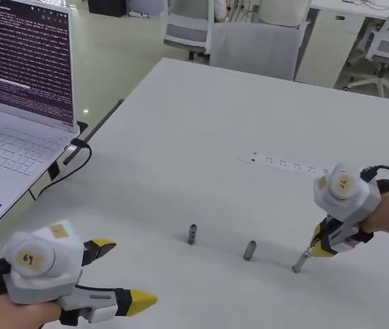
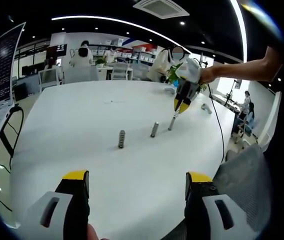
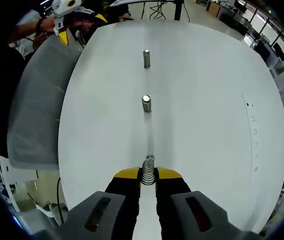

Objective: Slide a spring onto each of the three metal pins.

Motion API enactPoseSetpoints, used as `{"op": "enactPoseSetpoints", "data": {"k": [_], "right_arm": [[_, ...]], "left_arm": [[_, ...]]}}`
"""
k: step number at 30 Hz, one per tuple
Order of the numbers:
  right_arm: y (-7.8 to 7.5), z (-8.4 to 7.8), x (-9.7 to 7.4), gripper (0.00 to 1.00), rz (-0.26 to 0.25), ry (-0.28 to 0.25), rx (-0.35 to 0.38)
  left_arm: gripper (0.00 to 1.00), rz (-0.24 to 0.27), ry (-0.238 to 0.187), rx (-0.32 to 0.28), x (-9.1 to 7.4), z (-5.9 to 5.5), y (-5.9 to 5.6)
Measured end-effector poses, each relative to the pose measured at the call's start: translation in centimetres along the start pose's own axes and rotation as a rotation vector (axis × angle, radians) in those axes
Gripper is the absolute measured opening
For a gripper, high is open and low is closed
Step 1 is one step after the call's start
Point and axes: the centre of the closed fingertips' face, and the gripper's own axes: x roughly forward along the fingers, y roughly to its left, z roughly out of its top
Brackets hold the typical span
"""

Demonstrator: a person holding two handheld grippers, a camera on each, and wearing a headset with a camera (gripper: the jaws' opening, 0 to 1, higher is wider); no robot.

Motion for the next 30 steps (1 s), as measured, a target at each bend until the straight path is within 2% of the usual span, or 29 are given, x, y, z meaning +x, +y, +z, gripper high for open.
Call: {"op": "enactPoseSetpoints", "data": {"k": [10, 30], "right_arm": [[-0.3, -0.1, 0.8, 0.08, 0.002, 0.018, -0.014], [0.2, -0.5, 2.7, 0.09, 0.017, 0.058, -0.042]], "left_arm": [[0.75, 0.009, 0.003, -0.009, -0.1, -0.3, 0.4], [0.75, 0.021, 0.004, -0.015, -0.4, -0.3, 0.8]]}}
